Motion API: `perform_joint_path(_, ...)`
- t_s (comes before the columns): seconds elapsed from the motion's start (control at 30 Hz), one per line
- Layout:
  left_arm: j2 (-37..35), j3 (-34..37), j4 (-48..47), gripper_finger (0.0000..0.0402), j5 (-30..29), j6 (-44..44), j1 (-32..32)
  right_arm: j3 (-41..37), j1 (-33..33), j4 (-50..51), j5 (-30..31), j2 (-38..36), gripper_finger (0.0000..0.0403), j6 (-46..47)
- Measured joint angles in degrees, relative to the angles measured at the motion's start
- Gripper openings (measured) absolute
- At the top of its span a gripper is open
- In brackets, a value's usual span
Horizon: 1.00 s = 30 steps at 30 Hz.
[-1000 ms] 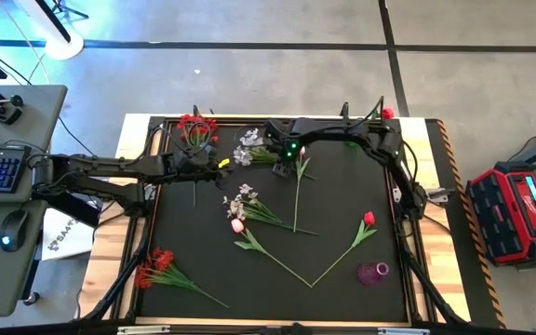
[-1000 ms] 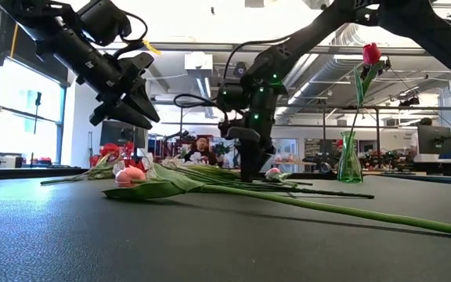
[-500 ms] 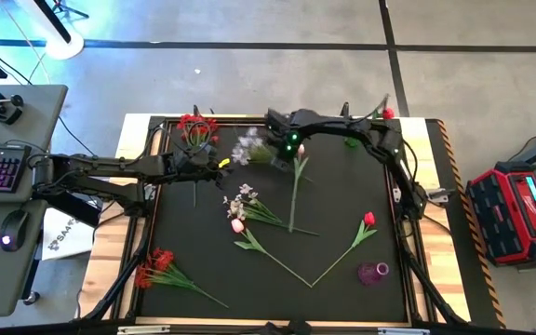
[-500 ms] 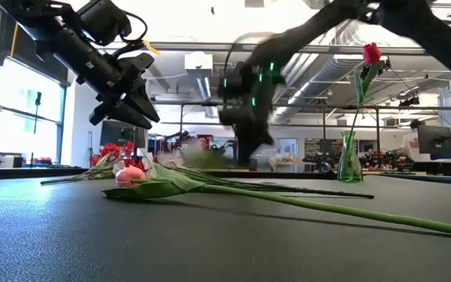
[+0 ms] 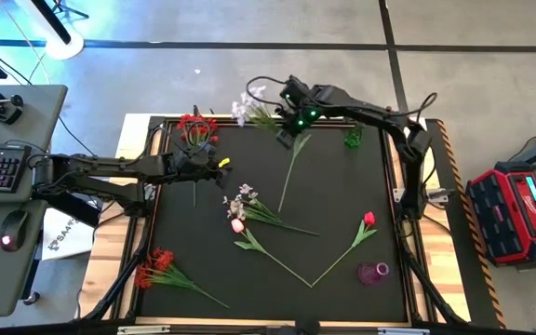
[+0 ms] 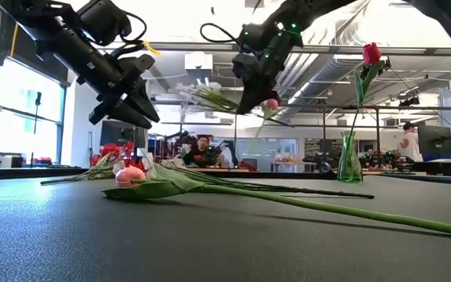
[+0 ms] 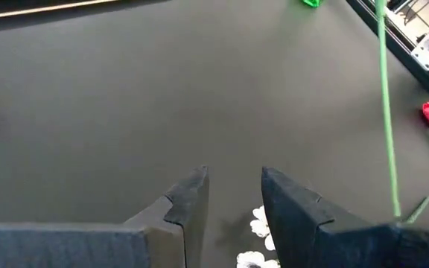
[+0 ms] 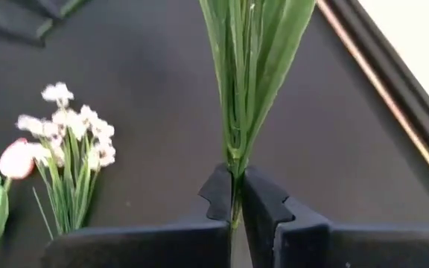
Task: Sort flowers into vase by color
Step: Put the top white flowers into the green vase
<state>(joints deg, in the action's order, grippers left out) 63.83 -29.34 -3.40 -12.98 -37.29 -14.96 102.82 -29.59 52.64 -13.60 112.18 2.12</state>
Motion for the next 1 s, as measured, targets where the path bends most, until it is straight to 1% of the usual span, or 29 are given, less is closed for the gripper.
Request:
perform_joint_path(0.1,0.0,0.0,0.3,0.0113,-0.08,-0.01,-0.01,-4.19,1.35,-2.92,1.02,-0.19,0.0001,-0.4)
perform_joint_path(0.3,0.0,0.0,0.27,0.0113,-0.08,-0.26,0.0,-19.47,2.61,-12.32,1.11,-0.02,0.0005,4.93)
perform_joint_path(0.4,0.0,0.0,0.25,0.0113,-0.08,-1.0,0.0,-25.5,2.61,-15.06,0.8,0.0,0.0032,5.43)
perform_joint_path(0.5,0.0,0.0,0.25,0.0113,-0.08,-0.52,0.0,-29.09,2.58,-16.62,0.65,-0.02,0.0083,5.41)
perform_joint_path(0.63,0.0,0.0,0.22,0.0113,-0.08,-0.08,0.0,-30.9,2.58,-20.4,1.0,-0.02,0.0165,6.9)
perform_joint_path(0.7,0.0,0.0,0.2,0.0113,-0.08,-0.05,0.0,-31.06,2.78,-23.55,2.93,-0.02,0.0203,8.17)
perform_joint_path(0.77,0.0,0.0,0.2,0.0113,-0.08,-0.02,0.0,-31.07,3.0,-27.12,4.44,-0.01,0.0231,8.39)
perform_joint_path(0.83,0.0,0.0,0.2,0.0113,-0.06,0.0,0.0,-30.61,3.02,-29.17,5.07,0.55,0.0244,8.49)
perform_joint_path(0.9,0.0,0.0,0.18,0.0113,-0.06,0.0,0.0,-30.15,3.01,-28.85,5.22,1.85,0.0245,9.34)
perform_joint_path(1.0,0.0,0.0,0.16,0.0113,-0.06,0.06,0.02,-29.82,3.0,-28.73,5.65,3.08,0.0225,9.38)
